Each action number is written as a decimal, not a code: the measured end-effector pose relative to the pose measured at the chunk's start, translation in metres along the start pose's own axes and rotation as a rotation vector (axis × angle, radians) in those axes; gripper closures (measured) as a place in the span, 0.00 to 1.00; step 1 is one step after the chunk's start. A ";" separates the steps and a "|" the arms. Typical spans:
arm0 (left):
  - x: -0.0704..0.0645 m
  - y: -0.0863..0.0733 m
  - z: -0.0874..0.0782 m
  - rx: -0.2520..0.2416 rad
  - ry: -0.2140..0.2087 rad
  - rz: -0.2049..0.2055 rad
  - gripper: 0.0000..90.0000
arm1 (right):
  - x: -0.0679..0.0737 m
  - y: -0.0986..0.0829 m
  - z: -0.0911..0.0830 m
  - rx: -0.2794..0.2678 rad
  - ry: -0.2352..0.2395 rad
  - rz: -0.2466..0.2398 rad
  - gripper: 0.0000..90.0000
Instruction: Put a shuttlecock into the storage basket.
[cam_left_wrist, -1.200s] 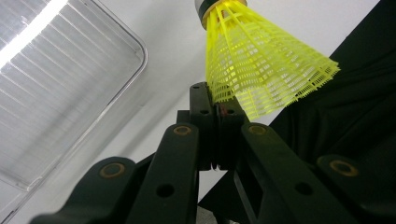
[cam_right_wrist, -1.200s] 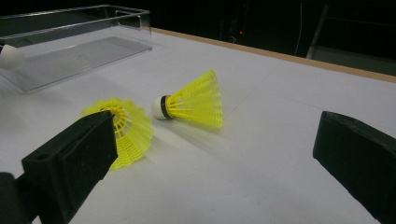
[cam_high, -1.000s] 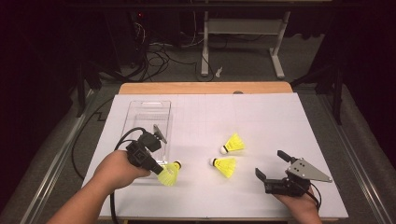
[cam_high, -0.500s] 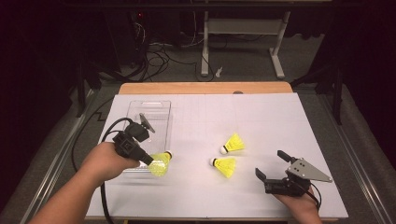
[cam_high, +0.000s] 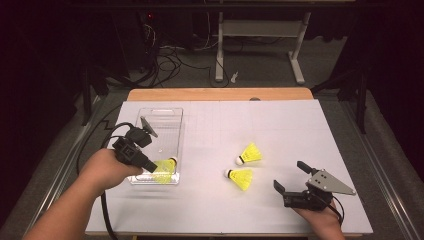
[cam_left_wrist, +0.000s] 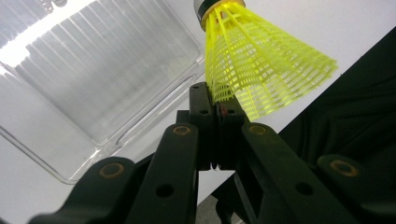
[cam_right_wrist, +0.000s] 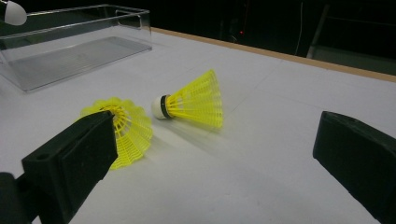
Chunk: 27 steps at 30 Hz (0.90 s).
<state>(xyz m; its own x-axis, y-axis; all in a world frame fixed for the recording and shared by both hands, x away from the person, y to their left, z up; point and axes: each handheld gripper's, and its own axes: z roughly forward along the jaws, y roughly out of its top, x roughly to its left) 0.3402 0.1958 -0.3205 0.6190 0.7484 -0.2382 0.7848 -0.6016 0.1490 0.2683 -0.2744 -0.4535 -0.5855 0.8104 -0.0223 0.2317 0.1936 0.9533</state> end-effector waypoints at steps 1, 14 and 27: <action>0.001 -0.001 -0.001 -0.001 0.000 -0.006 0.98 | 0.000 0.000 0.000 0.000 0.000 0.001 0.00; 0.020 -0.014 -0.008 -0.006 0.020 -0.066 0.98 | 0.000 0.000 0.000 0.001 0.000 0.000 0.00; 0.040 -0.032 -0.016 -0.027 0.036 -0.126 0.98 | 0.001 -0.001 0.002 0.005 0.002 0.003 0.00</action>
<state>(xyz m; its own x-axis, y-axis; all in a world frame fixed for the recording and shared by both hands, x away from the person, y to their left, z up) 0.3404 0.2496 -0.3194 0.5157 0.8274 -0.2222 0.8567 -0.4947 0.1462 0.2690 -0.2725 -0.4547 -0.5864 0.8098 -0.0191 0.2371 0.1941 0.9519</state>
